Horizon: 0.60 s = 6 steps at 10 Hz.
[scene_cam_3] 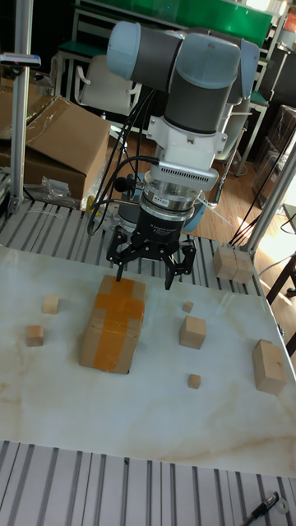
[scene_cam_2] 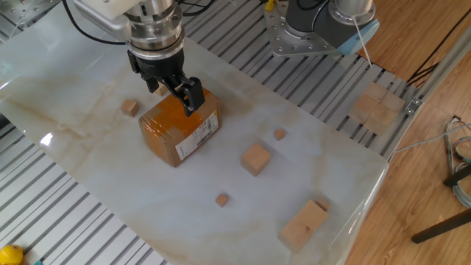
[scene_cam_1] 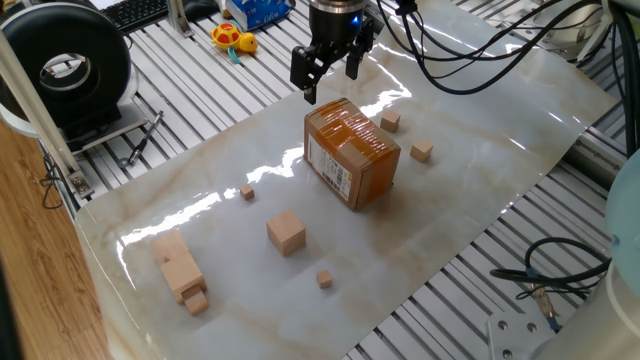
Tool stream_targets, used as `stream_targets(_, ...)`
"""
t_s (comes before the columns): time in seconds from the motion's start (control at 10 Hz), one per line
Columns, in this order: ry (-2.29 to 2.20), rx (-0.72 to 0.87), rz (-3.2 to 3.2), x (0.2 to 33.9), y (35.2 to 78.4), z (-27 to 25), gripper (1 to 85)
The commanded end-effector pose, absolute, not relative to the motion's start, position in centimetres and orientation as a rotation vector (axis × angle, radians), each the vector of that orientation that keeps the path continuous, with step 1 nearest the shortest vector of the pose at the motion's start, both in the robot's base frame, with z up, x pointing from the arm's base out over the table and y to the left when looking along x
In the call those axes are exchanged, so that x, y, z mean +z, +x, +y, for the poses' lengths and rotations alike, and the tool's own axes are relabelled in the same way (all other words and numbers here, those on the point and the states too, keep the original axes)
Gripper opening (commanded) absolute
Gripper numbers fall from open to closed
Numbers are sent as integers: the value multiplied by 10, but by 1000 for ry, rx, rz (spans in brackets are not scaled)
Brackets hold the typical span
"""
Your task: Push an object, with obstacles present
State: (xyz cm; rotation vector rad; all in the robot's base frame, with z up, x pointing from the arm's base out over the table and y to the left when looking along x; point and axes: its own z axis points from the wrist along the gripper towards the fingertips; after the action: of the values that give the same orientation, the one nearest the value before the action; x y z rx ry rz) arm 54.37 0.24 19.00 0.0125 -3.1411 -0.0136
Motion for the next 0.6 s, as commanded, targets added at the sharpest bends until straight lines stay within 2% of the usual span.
stream_targets(0.0, 180, 192, -3378, 200, 609, -23, 13)
stream_targets(0.5, 165, 193, -3381, 197, 608, -22, 13)
